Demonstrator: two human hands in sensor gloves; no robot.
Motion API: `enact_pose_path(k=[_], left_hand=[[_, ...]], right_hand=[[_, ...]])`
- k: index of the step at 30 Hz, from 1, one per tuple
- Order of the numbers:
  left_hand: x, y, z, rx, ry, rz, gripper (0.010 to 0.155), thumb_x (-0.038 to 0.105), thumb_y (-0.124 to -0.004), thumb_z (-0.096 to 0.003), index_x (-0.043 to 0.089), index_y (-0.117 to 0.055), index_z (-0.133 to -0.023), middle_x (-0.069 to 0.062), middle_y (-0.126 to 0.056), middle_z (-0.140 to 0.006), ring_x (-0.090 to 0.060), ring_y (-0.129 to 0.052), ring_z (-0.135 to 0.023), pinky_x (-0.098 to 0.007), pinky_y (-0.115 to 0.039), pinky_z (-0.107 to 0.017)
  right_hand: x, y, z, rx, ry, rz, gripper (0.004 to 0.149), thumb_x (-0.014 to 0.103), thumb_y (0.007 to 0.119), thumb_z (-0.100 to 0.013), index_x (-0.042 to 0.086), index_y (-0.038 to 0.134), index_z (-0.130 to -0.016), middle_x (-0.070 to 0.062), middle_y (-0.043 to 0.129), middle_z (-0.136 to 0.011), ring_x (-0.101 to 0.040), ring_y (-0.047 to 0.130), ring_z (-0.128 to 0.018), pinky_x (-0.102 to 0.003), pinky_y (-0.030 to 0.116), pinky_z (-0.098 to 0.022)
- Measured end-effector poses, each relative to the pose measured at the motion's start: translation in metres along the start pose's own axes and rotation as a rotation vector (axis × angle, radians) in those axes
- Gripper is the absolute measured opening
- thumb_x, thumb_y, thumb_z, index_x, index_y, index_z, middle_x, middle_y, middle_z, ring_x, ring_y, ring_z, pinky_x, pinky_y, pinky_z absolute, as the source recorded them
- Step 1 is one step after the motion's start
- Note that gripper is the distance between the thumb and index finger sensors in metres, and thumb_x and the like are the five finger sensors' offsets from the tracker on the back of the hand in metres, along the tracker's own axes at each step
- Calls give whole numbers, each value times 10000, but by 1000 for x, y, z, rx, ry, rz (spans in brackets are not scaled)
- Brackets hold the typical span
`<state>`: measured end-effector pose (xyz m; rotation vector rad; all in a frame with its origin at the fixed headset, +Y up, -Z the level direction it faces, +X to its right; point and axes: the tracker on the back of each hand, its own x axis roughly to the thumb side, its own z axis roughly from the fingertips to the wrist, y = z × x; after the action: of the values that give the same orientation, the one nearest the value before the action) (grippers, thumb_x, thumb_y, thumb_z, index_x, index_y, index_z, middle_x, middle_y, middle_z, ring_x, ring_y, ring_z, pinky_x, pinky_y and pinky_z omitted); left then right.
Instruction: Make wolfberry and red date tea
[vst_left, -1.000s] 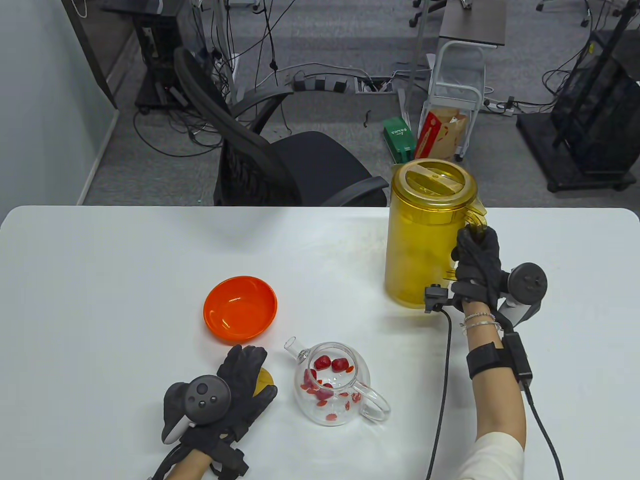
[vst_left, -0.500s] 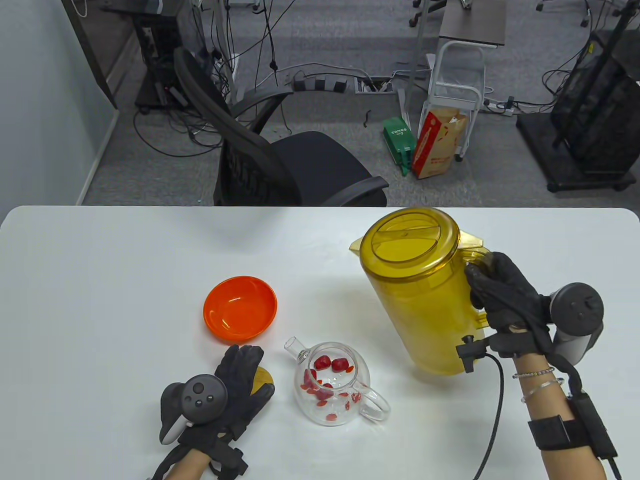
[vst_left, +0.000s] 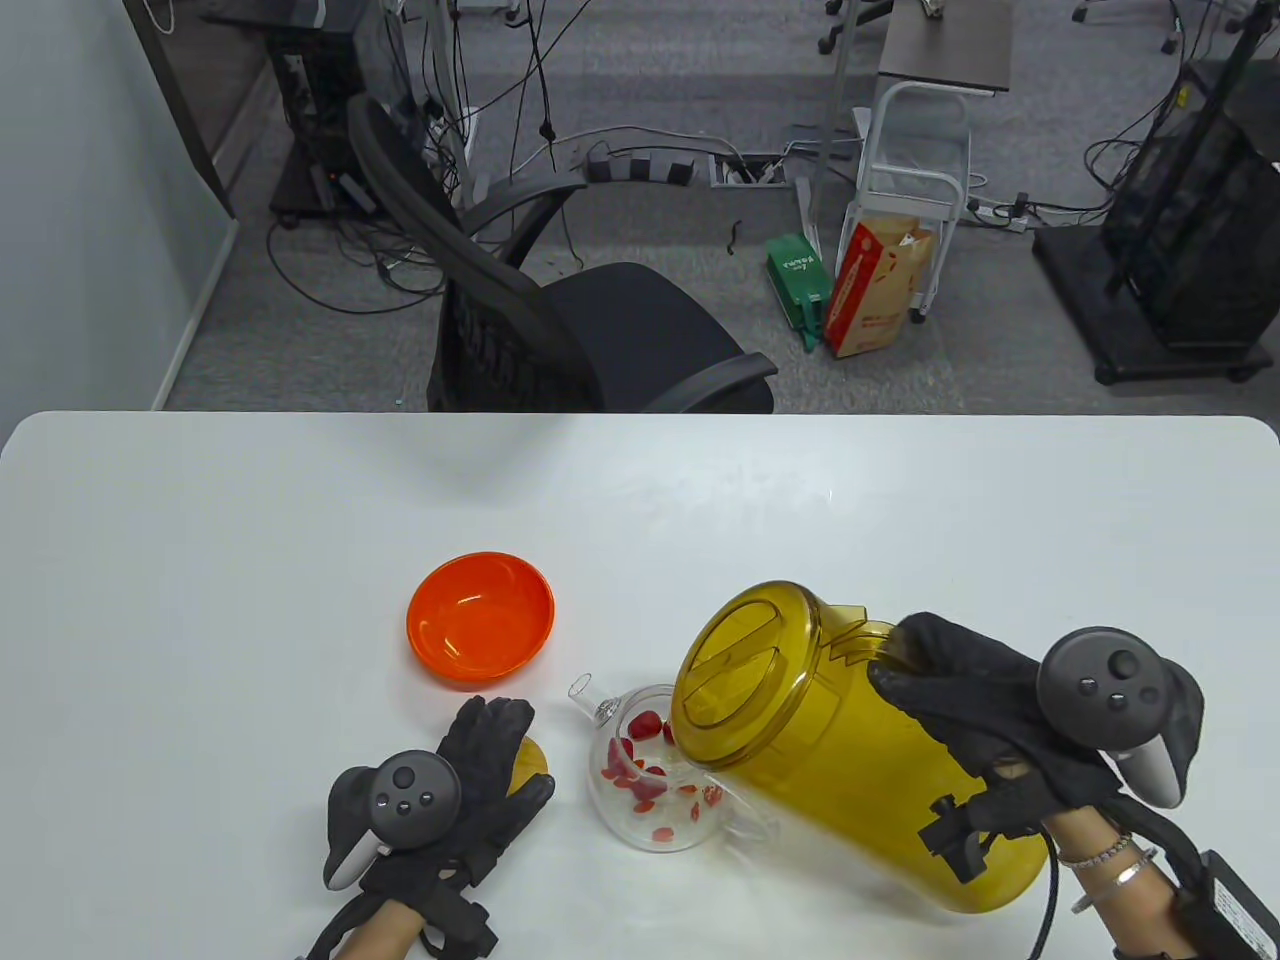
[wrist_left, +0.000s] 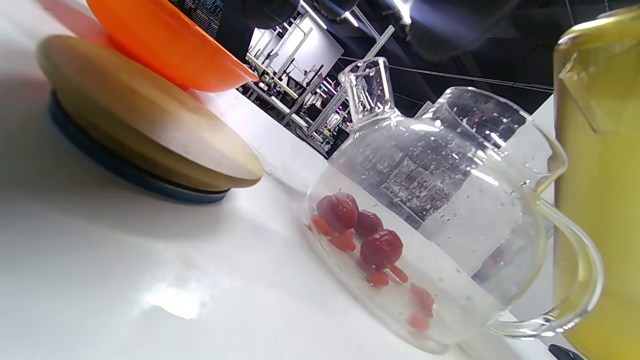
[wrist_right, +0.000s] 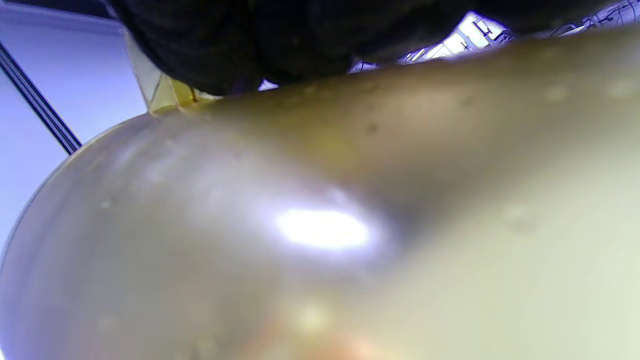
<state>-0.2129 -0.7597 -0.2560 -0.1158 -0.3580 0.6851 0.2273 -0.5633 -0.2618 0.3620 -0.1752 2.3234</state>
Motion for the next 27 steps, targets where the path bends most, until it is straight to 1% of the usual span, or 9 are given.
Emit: enact_pose_path(k=[14,27], left_hand=[[0,-1,0,-8,2,-7,732,518,-668,-595,132,-353,-1132,-232,-416,-1205,-482,-301,-1108,-626,-358,-735],[1,-3,-1,-27,5,-9,732,517,-667,-596,134,-350,-1133,-231,-409,-1207,-479,-292,-1109,-627,-343,-734]], right_hand=[[27,11,-16,100,8,191,360,424,883,-510,120,879,-703,-71,910,-451,-178,887,-196,-420,813,-208],[40,13,-23,137,12,265,361,414,885,-511,108,881,-703,-84,912,-450,-191,891,-197,-433,812,-208]])
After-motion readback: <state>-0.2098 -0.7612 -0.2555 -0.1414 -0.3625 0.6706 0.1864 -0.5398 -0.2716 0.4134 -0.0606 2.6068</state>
